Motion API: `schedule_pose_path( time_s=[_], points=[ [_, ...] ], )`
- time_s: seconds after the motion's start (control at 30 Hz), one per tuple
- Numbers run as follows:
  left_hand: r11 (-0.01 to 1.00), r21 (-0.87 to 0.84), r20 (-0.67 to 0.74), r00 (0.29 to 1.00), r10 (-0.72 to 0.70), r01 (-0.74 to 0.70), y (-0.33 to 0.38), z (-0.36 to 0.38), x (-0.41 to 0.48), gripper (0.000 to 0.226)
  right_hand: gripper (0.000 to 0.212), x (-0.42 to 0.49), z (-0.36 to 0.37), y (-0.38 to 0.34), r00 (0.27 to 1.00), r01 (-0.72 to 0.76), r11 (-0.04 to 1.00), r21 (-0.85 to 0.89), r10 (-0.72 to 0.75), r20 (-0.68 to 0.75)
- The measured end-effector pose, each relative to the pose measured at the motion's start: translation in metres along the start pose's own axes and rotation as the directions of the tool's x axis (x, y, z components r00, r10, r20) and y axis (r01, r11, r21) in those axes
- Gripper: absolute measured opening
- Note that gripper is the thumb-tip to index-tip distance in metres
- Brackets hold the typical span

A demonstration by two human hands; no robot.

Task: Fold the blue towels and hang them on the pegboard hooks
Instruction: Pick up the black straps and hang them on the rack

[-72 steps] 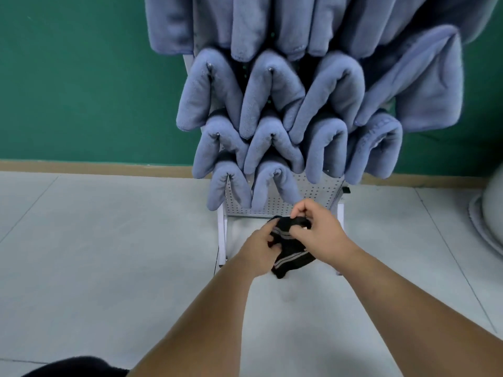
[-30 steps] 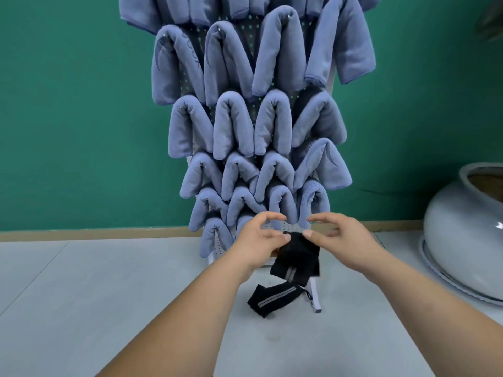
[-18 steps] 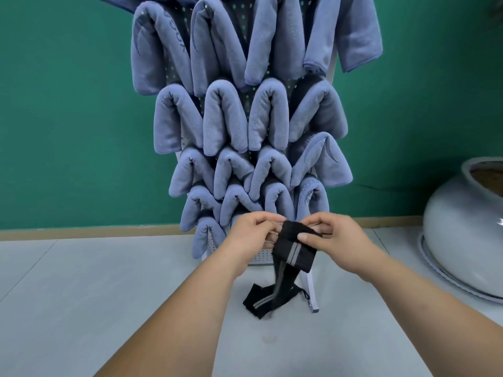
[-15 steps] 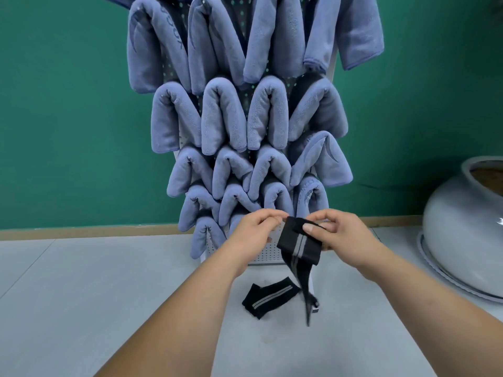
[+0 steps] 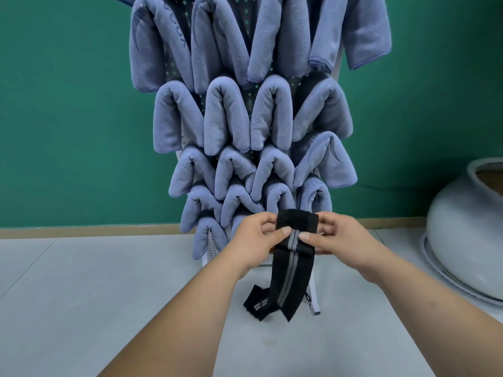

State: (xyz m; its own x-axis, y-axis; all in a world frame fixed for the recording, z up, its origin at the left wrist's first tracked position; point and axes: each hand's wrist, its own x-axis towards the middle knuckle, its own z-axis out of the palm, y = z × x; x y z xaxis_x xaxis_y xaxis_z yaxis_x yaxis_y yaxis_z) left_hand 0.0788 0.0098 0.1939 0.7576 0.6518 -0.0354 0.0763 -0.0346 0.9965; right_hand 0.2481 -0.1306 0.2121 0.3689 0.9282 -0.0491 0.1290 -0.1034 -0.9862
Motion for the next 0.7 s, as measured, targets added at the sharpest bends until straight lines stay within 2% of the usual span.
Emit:
schedule_pose_path(
  time_s=[0.17, 0.27, 0.37, 0.43, 0.53, 0.63, 0.7],
  points=[
    [1.0, -0.016, -0.053, 0.999, 0.012, -0.013, 0.0, -0.002, -0.002, 0.022, 0.025, 0.0, 0.002, 0.001, 1.0, -0.013, 1.0, -0.005, 0.013, -0.005],
    [0.995, 0.009, 0.028, 0.995, -0.098, 0.097, -0.001, -0.002, -0.004, 0.033, 0.024, 0.001, 0.004, 0.002, 0.999, 0.015, 0.998, 0.061, -0.013, -0.038],
    [0.987, 0.041, 0.059, 0.986, -0.156, 0.153, -0.002, -0.002, -0.005, 0.037, 0.023, 0.003, 0.004, 0.002, 0.989, 0.069, 0.997, 0.03, -0.064, -0.137],
    [0.986, 0.014, 0.018, 0.986, -0.166, 0.166, -0.003, -0.002, -0.003, 0.034, 0.024, 0.004, 0.003, 0.003, 0.972, 0.112, 0.993, -0.038, -0.117, -0.202],
    [0.97, -0.12, 0.007, 0.977, -0.213, 0.213, 0.003, -0.002, -0.003, 0.03, 0.027, 0.005, 0.0, 0.006, 0.938, 0.172, 0.95, -0.259, -0.239, -0.253],
    [0.91, -0.288, 0.059, 0.954, -0.293, 0.297, 0.009, -0.004, -0.003, 0.046, 0.034, 0.005, -0.001, 0.008, 0.919, 0.208, 0.886, -0.414, -0.323, -0.229],
    [0.908, -0.296, 0.064, 0.955, -0.291, 0.297, 0.01, -0.004, -0.003, 0.047, 0.04, 0.005, 0.0, 0.012, 0.913, 0.241, 0.859, -0.451, -0.358, -0.193]
  ],
)
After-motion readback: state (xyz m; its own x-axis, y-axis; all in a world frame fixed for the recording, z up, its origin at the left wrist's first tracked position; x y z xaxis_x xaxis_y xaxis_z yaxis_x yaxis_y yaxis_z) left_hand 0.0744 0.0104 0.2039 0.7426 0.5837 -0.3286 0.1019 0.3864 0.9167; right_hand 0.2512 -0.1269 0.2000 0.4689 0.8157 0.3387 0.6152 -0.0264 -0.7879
